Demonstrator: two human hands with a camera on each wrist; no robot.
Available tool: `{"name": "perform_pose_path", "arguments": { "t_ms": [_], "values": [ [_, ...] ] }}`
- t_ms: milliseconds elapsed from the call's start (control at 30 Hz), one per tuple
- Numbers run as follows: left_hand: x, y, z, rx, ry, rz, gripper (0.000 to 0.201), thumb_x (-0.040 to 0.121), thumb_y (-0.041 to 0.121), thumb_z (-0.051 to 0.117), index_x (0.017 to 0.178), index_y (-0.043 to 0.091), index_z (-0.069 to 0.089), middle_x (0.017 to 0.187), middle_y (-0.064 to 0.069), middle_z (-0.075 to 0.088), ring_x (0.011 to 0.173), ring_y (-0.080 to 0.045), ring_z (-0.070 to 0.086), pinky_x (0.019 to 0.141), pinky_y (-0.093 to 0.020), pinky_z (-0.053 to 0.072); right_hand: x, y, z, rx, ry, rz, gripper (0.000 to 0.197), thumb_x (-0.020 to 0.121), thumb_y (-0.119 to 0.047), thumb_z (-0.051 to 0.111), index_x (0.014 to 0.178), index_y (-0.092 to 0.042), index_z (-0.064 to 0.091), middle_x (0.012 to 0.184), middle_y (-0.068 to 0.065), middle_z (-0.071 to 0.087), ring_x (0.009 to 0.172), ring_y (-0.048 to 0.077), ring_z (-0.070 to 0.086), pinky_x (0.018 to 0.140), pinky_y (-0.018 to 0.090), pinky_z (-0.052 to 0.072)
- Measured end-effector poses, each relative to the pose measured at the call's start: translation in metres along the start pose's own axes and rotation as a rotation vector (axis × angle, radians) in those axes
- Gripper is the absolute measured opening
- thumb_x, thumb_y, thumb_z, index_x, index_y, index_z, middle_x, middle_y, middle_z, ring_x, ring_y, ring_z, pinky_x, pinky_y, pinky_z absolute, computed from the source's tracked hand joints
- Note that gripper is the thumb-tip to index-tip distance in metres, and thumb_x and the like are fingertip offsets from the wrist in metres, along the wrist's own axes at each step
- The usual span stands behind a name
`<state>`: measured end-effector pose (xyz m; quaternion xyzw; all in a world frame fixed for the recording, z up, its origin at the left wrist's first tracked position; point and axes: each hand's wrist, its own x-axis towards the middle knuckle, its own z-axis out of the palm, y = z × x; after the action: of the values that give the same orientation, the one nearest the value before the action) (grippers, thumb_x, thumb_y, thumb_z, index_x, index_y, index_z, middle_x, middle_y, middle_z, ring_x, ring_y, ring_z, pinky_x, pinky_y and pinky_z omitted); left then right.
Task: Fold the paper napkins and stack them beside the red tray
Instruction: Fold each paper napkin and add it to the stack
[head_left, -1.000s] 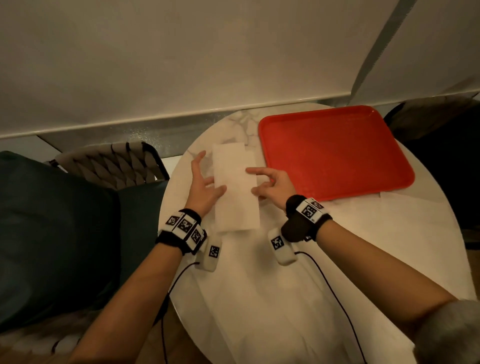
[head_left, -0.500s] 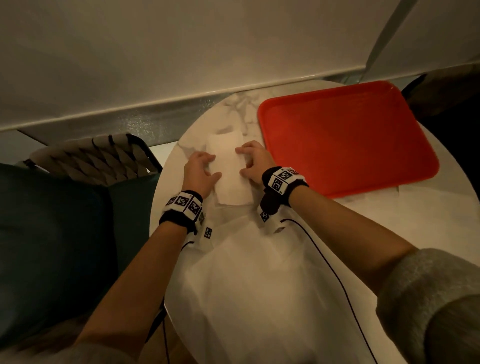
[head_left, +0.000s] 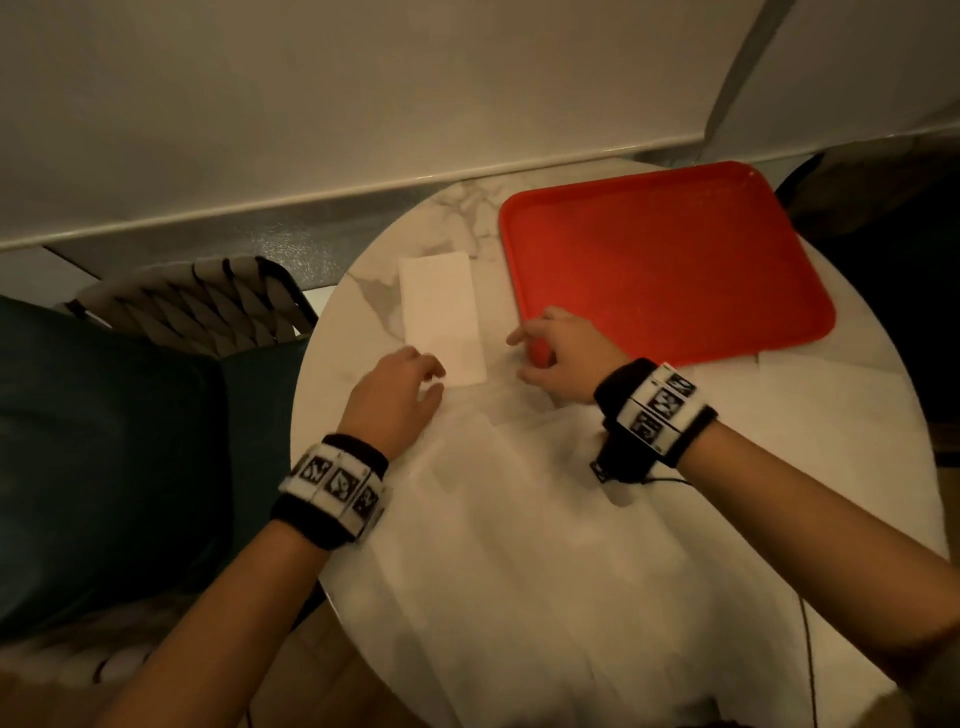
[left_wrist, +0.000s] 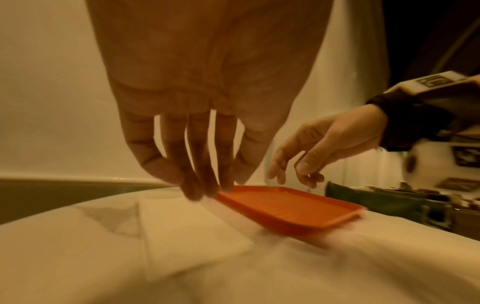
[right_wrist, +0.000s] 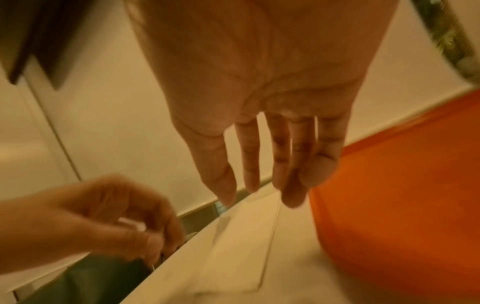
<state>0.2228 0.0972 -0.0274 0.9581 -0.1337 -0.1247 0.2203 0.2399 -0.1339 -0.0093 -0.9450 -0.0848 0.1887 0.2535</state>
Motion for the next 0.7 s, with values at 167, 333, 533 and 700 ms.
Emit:
{"name": "perform_pose_path", "arguments": {
  "t_ms": [167, 333, 533, 700],
  "values": [
    [-0.072, 0.022, 0.039, 0.187, -0.157, -0.06, 0.033, 0.096, 0.035, 0.051, 0.125, 0.019, 0.055, 0.121, -0.001, 0.054, 0.111, -0.022, 0.051, 0.088, -0.037, 0.046, -0.1, 0.019, 0.017, -0.165, -0.186, 0.134, 0.038, 0.087, -0.042, 0.061, 0.122, -0.027, 0.056, 0.116, -0.002, 0.053, 0.098, 0.017, 0.054, 0.082, 0.029, 0.042],
    [-0.117, 0.04, 0.073, 0.233, -0.18, -0.087, 0.038, 0.097, 0.042, 0.044, 0.128, 0.022, 0.052, 0.124, 0.001, 0.05, 0.114, -0.02, 0.046, 0.089, -0.033, 0.042, -0.175, 0.035, 0.06, -0.279, -0.231, 0.224, 0.05, 0.084, -0.047, 0.059, 0.129, -0.029, 0.047, 0.129, -0.002, 0.043, 0.117, 0.02, 0.045, 0.088, 0.032, 0.043],
    [-0.126, 0.091, 0.111, 0.227, -0.171, -0.002, 0.038, 0.099, 0.045, 0.038, 0.125, 0.02, 0.052, 0.123, 0.001, 0.051, 0.114, -0.02, 0.045, 0.091, -0.031, 0.038, -0.201, 0.045, 0.097, -0.269, -0.212, 0.242, 0.078, 0.073, -0.053, 0.068, 0.138, -0.027, 0.034, 0.147, 0.002, 0.023, 0.132, 0.026, 0.027, 0.101, 0.04, 0.04],
    [-0.124, 0.115, 0.133, 0.259, -0.157, -0.189, 0.053, 0.095, 0.057, 0.039, 0.129, 0.017, 0.041, 0.126, 0.0, 0.05, 0.117, -0.022, 0.045, 0.092, -0.035, 0.036, -0.209, 0.052, 0.111, -0.231, -0.175, 0.233, 0.089, 0.073, -0.052, 0.07, 0.145, -0.025, 0.024, 0.155, 0.004, 0.012, 0.14, 0.028, 0.016, 0.107, 0.044, 0.036]
  ]
}}
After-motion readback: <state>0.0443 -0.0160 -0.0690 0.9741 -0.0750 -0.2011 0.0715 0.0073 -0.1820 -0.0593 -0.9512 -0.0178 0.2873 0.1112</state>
